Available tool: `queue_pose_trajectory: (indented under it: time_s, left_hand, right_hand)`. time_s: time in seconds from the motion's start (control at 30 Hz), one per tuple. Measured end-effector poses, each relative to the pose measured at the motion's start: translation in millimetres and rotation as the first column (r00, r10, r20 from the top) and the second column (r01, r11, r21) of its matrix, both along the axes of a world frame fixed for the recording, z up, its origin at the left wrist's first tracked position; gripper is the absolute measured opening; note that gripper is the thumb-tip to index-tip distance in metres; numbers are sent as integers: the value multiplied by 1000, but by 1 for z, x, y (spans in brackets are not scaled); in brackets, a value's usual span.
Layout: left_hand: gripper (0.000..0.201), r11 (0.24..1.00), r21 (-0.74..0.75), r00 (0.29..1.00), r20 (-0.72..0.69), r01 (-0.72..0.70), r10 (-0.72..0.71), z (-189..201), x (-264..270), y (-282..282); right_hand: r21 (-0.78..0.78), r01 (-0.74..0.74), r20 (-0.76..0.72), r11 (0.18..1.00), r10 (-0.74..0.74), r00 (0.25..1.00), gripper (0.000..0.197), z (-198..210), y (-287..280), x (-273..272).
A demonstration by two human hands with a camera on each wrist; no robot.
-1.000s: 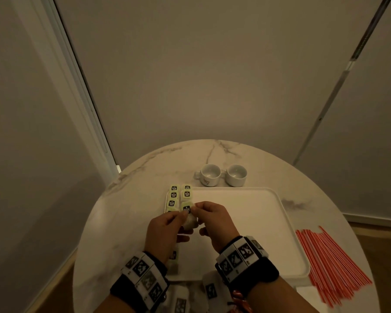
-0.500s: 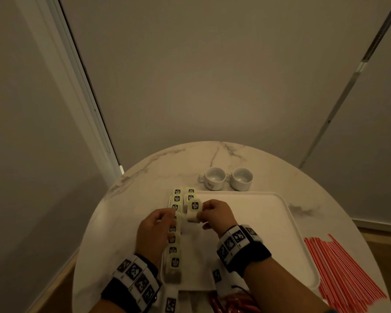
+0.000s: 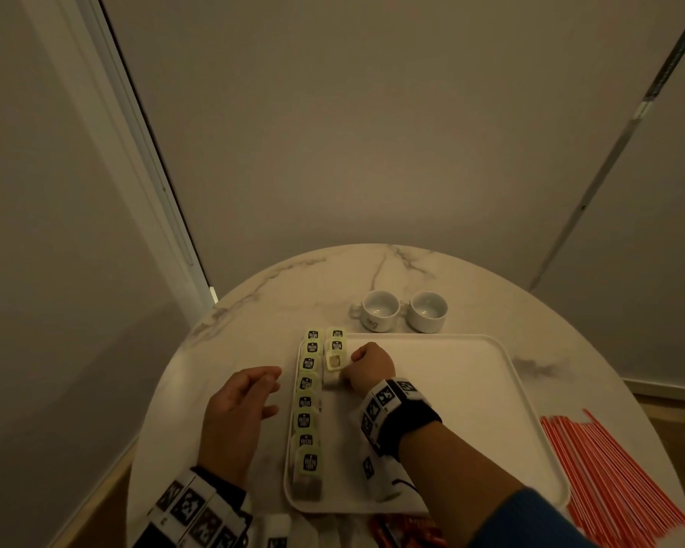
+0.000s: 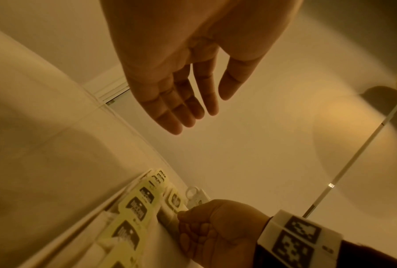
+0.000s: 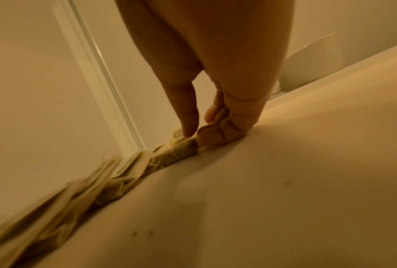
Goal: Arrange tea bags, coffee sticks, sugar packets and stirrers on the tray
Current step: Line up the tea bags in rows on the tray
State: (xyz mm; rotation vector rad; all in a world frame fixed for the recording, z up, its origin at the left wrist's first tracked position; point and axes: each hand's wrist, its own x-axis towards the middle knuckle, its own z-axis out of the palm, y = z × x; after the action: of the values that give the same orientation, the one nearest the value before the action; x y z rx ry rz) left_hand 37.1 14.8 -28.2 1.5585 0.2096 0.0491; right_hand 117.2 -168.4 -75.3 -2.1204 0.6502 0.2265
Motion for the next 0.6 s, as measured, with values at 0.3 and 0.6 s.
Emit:
queue_pose_trajectory:
  time_s: [0.3, 0.6]
  left_hand:
    - [19, 1000, 27, 996, 84, -2, 0, 11, -10, 24]
    - [20, 994, 109, 995, 95, -9, -2, 6, -21, 45]
  right_hand:
    - [-93, -233, -82, 968, 225, 971, 41, 19, 0, -17]
    - [-185, -306, -98, 934, 292, 951, 43, 25, 12, -25]
